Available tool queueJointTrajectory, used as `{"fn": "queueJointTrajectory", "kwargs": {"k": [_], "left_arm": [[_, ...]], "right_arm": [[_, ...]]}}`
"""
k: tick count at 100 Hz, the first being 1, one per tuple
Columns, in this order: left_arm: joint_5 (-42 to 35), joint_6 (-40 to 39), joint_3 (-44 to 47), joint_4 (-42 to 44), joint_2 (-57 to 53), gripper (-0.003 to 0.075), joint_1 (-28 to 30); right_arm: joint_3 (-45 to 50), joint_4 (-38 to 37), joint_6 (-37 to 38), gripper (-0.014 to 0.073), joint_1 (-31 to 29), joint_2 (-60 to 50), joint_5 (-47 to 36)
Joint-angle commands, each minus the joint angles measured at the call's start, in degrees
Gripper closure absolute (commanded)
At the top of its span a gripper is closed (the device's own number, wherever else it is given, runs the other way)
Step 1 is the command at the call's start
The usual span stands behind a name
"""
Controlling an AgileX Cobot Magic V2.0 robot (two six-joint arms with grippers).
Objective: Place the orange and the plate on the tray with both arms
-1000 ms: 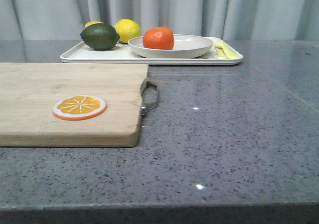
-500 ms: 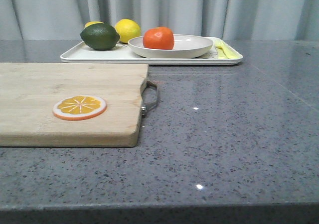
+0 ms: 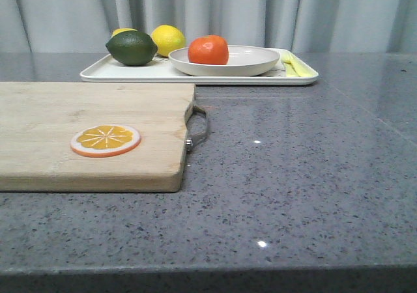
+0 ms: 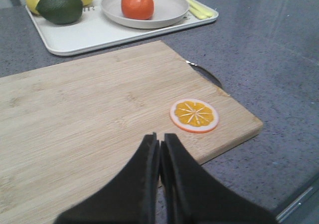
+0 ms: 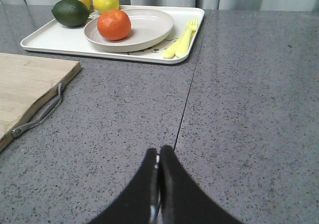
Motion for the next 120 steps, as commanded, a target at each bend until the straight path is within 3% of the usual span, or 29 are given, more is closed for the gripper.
{"fn": "queueJointTrajectory", "kwargs": {"k": [1, 35, 83, 120], "left_arm": [[-7.71, -0.25, 1.08, 0.36, -1.53, 0.0739, 2.75], [-26.64, -0.25, 13.73, 0.36, -8.22, 0.0739, 15.68], [-29.76, -0.25, 24.18, 3.51, -17.92, 0.0739, 28.18], [-28.64, -0.92, 24.18, 6.1, -17.92, 0.0739, 30.5]], "right_arm": [[-1.36, -0.33, -0.62, 0.0663, -0.08, 0.46, -4.8], [-1.36, -0.33, -0.62, 0.0663, -0.08, 0.46, -4.8], [-1.36, -0.33, -0.62, 0.0663, -0.08, 0.46, -4.75], [-1.36, -0.33, -0.62, 0.0663, -0.08, 0.46, -4.74]]}}
